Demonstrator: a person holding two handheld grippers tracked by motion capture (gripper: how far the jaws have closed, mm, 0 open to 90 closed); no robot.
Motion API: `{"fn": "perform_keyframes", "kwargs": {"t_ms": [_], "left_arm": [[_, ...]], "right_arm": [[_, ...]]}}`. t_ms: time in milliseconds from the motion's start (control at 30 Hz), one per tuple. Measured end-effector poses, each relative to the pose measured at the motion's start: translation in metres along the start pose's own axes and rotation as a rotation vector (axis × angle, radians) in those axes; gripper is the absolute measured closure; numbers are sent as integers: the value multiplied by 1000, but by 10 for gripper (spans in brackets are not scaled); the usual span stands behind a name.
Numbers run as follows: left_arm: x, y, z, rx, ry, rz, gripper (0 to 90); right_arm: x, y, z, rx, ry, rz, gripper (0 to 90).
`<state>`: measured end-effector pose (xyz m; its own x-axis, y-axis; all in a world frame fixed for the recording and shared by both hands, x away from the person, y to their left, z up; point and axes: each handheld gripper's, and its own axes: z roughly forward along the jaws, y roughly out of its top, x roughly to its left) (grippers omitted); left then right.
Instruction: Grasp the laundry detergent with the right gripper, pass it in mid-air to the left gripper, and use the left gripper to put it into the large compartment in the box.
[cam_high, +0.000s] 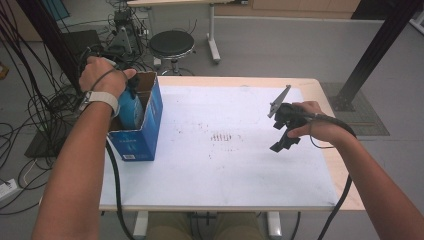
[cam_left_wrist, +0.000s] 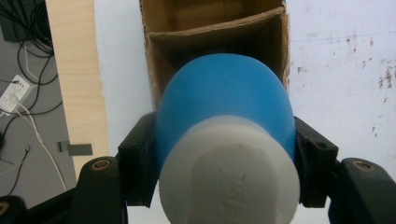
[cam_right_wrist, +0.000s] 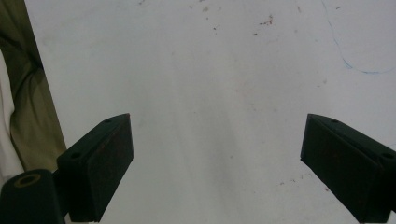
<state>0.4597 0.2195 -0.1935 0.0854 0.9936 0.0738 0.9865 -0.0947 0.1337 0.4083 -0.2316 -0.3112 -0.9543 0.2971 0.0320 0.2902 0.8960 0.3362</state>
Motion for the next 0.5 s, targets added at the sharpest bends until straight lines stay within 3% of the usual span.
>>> {"fn": "perform_keyframes", "kwargs": {"t_ms": [500], "left_arm": [[1, -5, 16, -1, -4, -4, 375]], "right_arm": [[1, 2, 2, 1, 3, -1, 96]]}}
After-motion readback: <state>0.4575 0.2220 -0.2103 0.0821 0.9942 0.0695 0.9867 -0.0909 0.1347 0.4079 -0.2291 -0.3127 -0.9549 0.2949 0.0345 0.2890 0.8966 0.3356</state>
